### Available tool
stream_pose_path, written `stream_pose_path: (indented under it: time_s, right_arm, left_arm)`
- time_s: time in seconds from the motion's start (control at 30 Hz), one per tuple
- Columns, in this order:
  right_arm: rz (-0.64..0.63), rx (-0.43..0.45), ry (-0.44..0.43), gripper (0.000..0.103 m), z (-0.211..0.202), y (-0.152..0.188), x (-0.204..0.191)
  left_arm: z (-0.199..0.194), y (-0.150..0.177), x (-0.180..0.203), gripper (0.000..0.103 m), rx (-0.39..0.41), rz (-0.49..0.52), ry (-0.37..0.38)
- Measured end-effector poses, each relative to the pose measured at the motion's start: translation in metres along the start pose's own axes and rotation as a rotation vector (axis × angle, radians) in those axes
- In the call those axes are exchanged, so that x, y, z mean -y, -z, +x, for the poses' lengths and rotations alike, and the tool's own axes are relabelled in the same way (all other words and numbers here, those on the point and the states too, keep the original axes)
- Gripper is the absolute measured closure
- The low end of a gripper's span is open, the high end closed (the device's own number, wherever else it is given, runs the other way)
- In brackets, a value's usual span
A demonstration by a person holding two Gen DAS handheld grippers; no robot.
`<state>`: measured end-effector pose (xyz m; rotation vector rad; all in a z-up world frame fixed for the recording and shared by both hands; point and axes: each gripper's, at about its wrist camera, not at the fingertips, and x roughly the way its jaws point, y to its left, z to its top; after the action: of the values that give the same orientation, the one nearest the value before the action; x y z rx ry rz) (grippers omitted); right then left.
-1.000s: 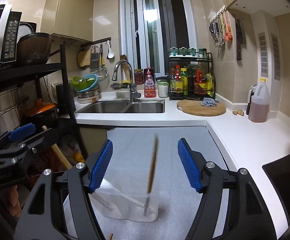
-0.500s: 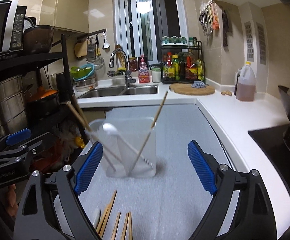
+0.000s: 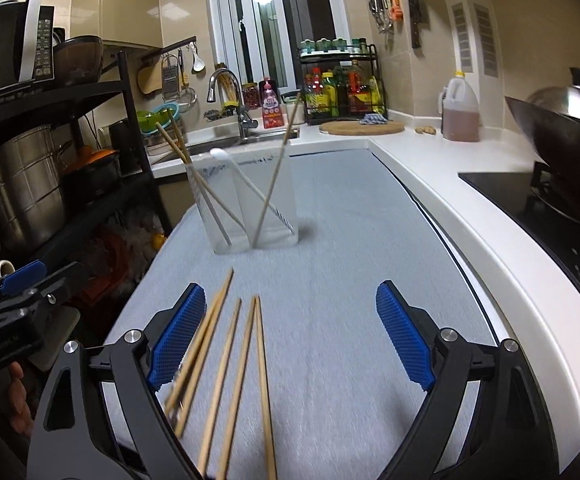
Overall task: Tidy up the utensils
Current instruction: 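Move both tools back down to the chopsticks on the cloth, then close the left tool on a chopstick while the right tool grasps another chopstick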
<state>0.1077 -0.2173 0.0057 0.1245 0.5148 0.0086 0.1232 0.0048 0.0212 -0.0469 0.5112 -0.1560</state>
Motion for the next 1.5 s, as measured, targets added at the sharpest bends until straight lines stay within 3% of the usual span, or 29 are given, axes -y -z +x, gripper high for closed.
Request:
stream_pose_path:
  time_s: [0.33, 0.47, 0.7, 0.9, 1.17, 1.3, 1.5]
  right_arm:
    - [-0.039, -0.082, 0.003, 0.018, -0.011, 0.068, 0.004]
    - [-0.098, -0.086, -0.021, 0.031, -0.01, 0.087, -0.005]
    - [-0.088, -0.134, -0.057, 0.051, 0.0, 0.101, -0.003]
    - [-0.098, -0.14, -0.058, 0.052, 0.008, 0.108, -0.006]
    - [-0.138, -0.127, -0.037, 0.053, 0.013, 0.115, -0.009]
    - [-0.146, -0.111, -0.035, 0.053, 0.012, 0.117, -0.011]
    - [-0.157, -0.093, -0.049, 0.068, 0.007, 0.122, -0.011]
  left_arm:
    - [-0.013, 0.065, -0.002, 0.011, -0.045, -0.066, 0.027]
    - [-0.009, 0.093, 0.007, 0.012, -0.08, -0.075, 0.067]
    - [0.0, 0.114, 0.028, 0.027, -0.112, -0.03, 0.129]
    - [0.012, 0.119, 0.03, 0.049, -0.134, -0.01, 0.119]
    - [0.014, 0.125, 0.024, 0.055, -0.133, -0.029, 0.153]
    - [0.013, 0.127, 0.026, 0.067, -0.127, -0.018, 0.165]
    - [0.011, 0.126, 0.028, 0.08, -0.109, -0.012, 0.181]
